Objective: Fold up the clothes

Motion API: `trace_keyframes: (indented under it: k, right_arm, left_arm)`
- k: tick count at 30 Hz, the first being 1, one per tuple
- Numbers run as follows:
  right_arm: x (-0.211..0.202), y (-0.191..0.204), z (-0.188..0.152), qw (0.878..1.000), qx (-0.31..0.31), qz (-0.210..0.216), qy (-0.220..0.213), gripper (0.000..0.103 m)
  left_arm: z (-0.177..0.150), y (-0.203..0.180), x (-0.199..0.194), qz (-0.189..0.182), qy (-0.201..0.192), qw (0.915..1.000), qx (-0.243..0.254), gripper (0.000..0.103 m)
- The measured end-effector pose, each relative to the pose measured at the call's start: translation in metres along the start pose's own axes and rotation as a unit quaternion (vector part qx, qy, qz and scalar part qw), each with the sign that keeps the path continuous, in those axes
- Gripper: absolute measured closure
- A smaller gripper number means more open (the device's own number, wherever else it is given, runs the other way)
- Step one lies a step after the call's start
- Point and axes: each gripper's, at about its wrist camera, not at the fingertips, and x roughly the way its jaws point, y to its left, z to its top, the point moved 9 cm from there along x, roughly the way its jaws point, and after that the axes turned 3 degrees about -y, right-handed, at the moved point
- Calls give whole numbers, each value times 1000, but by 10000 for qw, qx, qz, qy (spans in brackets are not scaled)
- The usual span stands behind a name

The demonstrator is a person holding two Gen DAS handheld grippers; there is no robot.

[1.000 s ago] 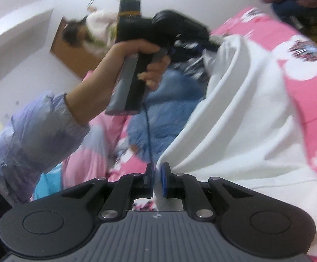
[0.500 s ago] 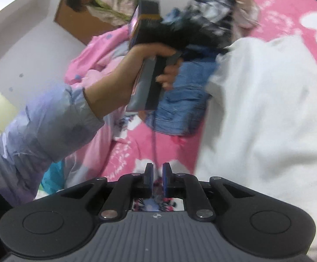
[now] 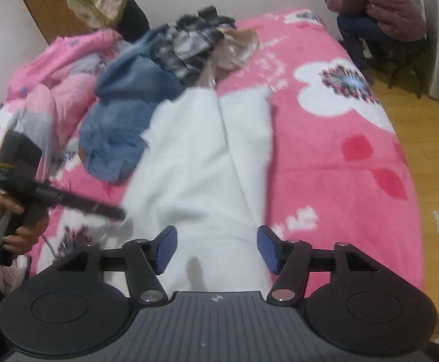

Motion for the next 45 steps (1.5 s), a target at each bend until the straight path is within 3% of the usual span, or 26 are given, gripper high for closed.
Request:
trace_keyframes:
  k: [1, 2, 3, 5, 8, 10, 13, 16, 18, 19, 21, 23, 25, 26, 27, 30, 31, 32, 33, 36, 38, 40, 43, 45]
  right_arm:
    - [-1, -2, -4, 10000, 64, 69, 29, 33]
    - [0, -5, -8, 9998, 143, 120, 67, 31]
    - [-1, -8, -12, 9997, 208, 110, 103, 31]
    - [2, -9, -18, 9995, 280, 66, 134, 31]
    - [4, -4, -22, 9995, 248, 136, 144, 31]
    - [-1, 6, -24, 9996, 63, 255, 113, 31]
    - [-4, 22, -30, 9986, -344, 365, 147, 31]
    - [3, 34, -42, 9953, -859, 307, 340, 31]
    - [9, 39, -49, 9925, -1135, 164, 421, 31]
    - [11, 40, -52, 9914, -1223, 102, 444, 32]
    - [10, 44, -51, 9915, -1273, 63, 272, 32]
    - [7, 50, -49, 9915, -1302, 21, 77, 37]
    - [5, 55, -50, 9883, -1517, -166, -45, 47]
    - [5, 57, -50, 9862, -1631, -268, -102, 59]
    - [3, 61, -51, 9837, -1763, -306, -182, 75]
    - [-5, 79, -53, 9742, -2189, -341, -442, 91]
    - [-8, 85, -53, 9719, -2276, -268, -529, 91]
    - [-9, 91, -54, 9706, -2339, -151, -550, 91]
    - [-10, 96, -55, 9685, -2428, -54, -547, 91]
    - [-15, 110, -58, 9598, -2745, 181, -563, 91]
    - [-18, 119, -64, 9511, -3039, 300, -460, 91]
    - [-19, 126, -72, 9425, -3306, 419, -272, 91]
    - [-9, 132, -87, 9283, -3681, 506, 111, 91]
    - [2, 125, -95, 9190, -3918, 279, 335, 91]
  left_arm:
    - [-5, 1, 3, 20, 15, 10000, -7, 55]
    - [-8, -1, 4, -31, -10, 10000, 76, 69]
    - [-9, -3, 1, -74, -10, 9999, 154, 99]
    - [-8, -6, -5, -127, 12, 9995, 278, 98]
    - [0, -1, -31, -218, -76, 9992, -328, 99]
    - [3, 4, -49, -39, -137, 9984, -544, 100]
    - [4, 25, -61, 713, -132, 9956, -592, 100]
    - [2, 49, -54, 1612, -186, 9865, -200, 98]
    - [-5, 49, -49, 1873, -203, 9821, 38, 87]
    - [-6, 44, -51, 1847, -262, 9823, 157, 84]
    - [-10, 27, -60, 1711, -404, 9814, 774, 66]
    - [-18, 7, -68, 1578, -520, 9718, 1673, 62]
    - [-29, -11, -68, 1545, -567, 9512, 2610, 55]
    - [-36, -21, -57, 1511, -574, 9415, 2956, 54]
    - [-42, -27, -46, 1461, -545, 9345, 3200, 54]
    - [-51, -32, -17, 1385, -384, 9195, 3658, 56]
    - [-53, -29, -14, 1447, -370, 9127, 3803, 63]
    - [-55, -27, -13, 1535, -381, 9046, 3959, 89]
    - [-54, -25, -14, 1616, -424, 9027, 3964, 97]
    - [-45, -23, -46, 1548, -599, 9231, 3470, 100]
    - [-42, -21, -68, 1675, -666, 9254, 3332, 100]
    - [-46, -15, -69, 1705, -416, 9352, 3076, 100]
    - [-62, 6, -42, 1868, 145, 9373, 2938, 99]
    - [-72, 11, -34, 1857, 377, 9394, 2857, 96]
